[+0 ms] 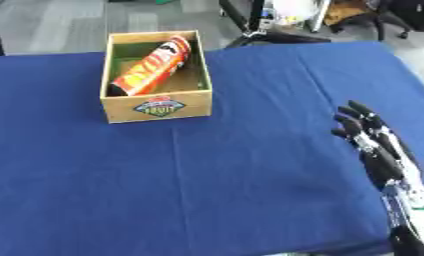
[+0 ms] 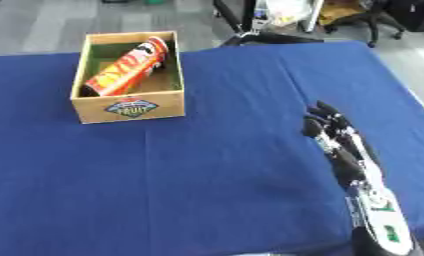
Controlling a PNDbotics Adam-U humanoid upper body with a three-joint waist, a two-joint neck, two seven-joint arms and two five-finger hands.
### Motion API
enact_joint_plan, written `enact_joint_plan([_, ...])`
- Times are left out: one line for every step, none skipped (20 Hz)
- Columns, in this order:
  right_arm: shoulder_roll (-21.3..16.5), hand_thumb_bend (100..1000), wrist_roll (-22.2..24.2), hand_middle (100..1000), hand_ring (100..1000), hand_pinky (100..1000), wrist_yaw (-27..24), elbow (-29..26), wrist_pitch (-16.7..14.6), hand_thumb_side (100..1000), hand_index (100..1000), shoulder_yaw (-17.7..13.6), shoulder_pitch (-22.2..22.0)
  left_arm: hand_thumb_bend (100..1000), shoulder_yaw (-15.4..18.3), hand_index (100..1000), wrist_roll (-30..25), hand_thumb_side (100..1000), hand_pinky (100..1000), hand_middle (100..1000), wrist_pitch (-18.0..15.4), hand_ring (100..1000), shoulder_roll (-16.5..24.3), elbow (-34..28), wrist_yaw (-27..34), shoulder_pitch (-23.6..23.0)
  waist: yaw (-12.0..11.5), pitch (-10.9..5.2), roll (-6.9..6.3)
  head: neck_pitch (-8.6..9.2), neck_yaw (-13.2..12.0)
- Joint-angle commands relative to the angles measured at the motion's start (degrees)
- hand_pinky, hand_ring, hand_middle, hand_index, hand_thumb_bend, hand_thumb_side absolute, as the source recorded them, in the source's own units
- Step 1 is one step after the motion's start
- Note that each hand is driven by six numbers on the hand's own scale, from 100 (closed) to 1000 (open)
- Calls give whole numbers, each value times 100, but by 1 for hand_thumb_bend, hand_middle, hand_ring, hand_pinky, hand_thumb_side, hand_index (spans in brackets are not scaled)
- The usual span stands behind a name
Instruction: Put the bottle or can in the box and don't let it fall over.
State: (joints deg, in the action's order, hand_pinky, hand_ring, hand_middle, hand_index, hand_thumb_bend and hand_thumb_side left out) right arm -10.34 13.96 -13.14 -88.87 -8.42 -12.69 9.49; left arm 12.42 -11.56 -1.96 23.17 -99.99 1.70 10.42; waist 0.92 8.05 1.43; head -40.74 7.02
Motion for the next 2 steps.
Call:
enact_joint_plan([-102, 550, -7, 843, 890, 798, 35, -110, 4, 434, 915, -37, 49, 100, 78, 998, -50, 418, 809, 986, -81, 984, 56, -115, 14, 21, -8, -93, -12, 21, 7])
enact_joint_plan([-101, 550, -6, 843, 890, 798, 39, -111, 7, 434, 915, -37, 50, 112, 81, 1000, -82, 434, 811, 989, -101, 987, 53, -114, 12, 21, -6, -93, -13, 13, 4])
